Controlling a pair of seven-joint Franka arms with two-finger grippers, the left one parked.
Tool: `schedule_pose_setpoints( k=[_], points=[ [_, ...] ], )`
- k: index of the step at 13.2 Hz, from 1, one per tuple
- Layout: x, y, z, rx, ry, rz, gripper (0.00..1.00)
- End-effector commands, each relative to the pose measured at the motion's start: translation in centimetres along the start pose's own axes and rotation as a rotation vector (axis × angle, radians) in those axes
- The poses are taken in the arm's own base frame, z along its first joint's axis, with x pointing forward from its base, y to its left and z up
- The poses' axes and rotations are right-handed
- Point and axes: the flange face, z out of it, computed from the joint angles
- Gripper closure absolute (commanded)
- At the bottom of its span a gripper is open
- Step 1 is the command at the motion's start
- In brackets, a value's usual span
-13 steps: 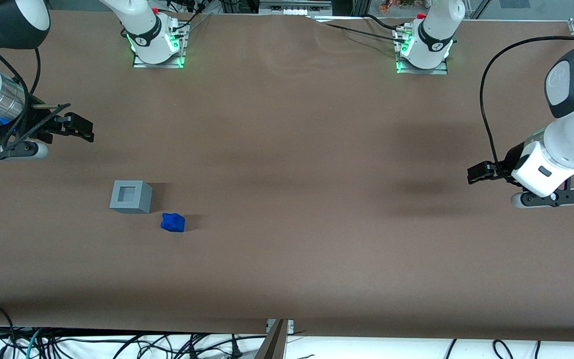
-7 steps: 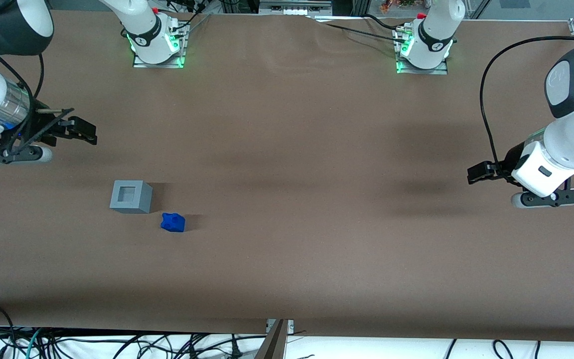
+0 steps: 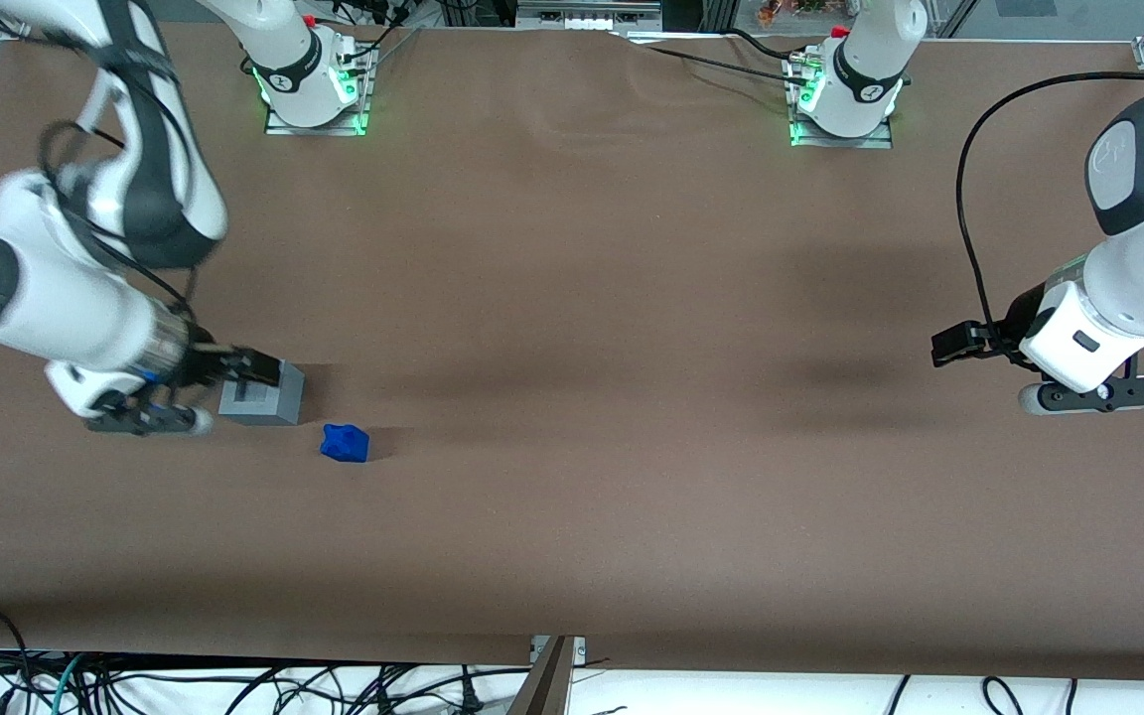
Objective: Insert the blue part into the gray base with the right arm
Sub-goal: 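Move the right gripper over the blue block and lower it, then close the right gripper on the blue block and lift it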
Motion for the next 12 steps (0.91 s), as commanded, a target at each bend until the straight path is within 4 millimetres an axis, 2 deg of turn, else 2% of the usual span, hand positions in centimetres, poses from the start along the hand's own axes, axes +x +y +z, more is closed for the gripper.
schedule_pose_setpoints(
  k=[1,6,9,12],
  points=[
    [1.3,-3.6,5.5,0.007,0.043,0.051,0.01],
    [2.1,-4.3,11.3,0.003,0.082,0.043,0.01],
    [2.2,-4.1,13.0,0.0,0.083,0.047,0.02],
    [2.4,-3.8,14.2,-0.002,0.093,0.033,0.14]
  ],
)
